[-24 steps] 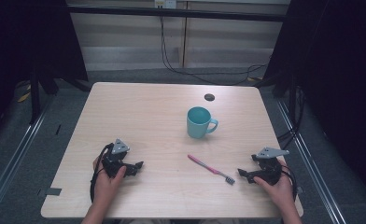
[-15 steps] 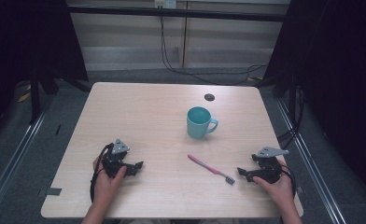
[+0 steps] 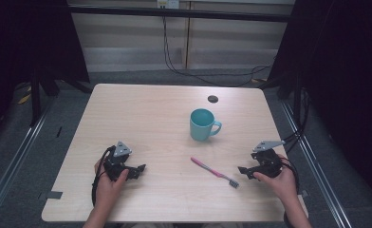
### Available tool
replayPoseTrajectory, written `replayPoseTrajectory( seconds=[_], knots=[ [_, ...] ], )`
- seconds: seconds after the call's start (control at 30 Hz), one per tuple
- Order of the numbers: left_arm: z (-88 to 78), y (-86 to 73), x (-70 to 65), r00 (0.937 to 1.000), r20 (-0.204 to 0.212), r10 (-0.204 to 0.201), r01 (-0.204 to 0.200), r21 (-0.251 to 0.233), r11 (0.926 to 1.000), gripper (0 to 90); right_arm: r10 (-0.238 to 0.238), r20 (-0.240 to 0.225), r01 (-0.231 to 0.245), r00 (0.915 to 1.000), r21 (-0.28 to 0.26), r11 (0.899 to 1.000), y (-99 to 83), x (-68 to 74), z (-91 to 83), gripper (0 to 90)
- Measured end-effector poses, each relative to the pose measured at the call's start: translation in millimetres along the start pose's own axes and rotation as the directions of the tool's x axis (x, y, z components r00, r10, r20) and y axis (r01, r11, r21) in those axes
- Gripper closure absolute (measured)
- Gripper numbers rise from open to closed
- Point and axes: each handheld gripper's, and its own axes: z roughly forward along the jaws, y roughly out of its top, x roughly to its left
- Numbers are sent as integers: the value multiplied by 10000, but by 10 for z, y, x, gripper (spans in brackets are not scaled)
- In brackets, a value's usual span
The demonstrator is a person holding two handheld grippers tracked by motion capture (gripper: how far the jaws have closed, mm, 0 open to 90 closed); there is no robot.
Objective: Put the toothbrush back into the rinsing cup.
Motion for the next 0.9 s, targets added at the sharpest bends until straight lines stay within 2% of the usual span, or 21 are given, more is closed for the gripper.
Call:
replayPoseTrajectory(
  seconds=[0.1,0.27,0.43,0.53,0.83,0.9],
  knots=[
    [0,0,0,10000,-1,1,-1,-2,10000,149,-138,-60,139,9999,226,9996,89,32,-20,216],
    [0,0,0,10000,1,-1,1,-3,10000,149,-480,-452,505,9978,569,9971,256,93,-33,267],
    [0,0,0,10000,2,2,-2,-1,10000,149,-640,-700,687,9955,669,9954,349,140,-25,295],
    [0,0,0,10000,4,1,-1,0,10000,150,-973,-871,1044,9914,806,9913,435,215,23,301],
    [0,0,0,10000,7,-4,4,-5,10000,149,-1351,-1151,1472,9841,1046,9836,573,354,114,314],
    [0,0,1,10000,7,-2,2,-2,10000,150,-1550,-1265,1690,9798,1086,9796,611,387,133,326]
  ],
)
